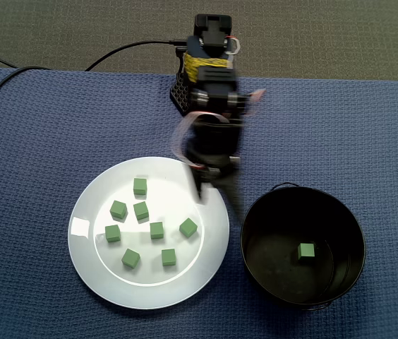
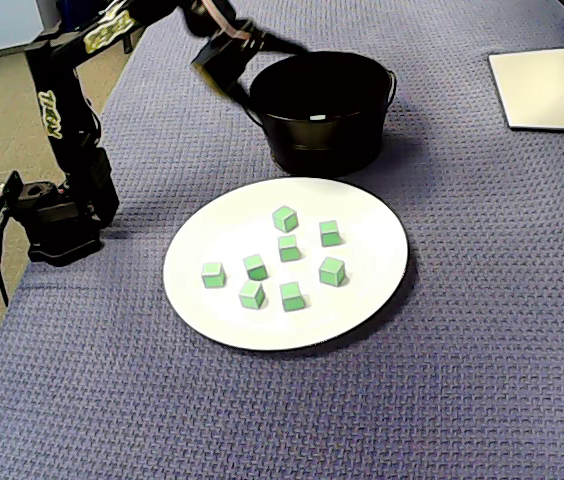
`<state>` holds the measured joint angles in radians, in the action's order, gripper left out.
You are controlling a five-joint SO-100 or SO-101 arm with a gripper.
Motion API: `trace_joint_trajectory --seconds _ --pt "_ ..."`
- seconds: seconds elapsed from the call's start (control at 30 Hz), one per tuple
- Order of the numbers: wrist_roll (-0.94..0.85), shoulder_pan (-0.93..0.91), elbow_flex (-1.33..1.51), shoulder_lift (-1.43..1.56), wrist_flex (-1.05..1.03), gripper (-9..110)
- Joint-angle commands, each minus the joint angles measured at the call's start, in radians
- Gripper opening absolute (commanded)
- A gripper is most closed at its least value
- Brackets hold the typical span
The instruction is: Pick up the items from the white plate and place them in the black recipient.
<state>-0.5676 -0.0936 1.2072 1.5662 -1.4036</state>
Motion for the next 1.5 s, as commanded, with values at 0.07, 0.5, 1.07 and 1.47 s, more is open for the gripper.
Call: trace_joint_trajectory --seconds 0.07,0.5,1.07,1.47 --pt "-0.198 -0.121 0.258 0.064 0.028 44" --pt "-0.281 -0.123 0.238 -0.285 0.161 43" --pt "-0.250 -0.028 0.198 -0.456 0.278 27" --pt "-0.218 -0.006 0.236 -0.437 0.313 0"
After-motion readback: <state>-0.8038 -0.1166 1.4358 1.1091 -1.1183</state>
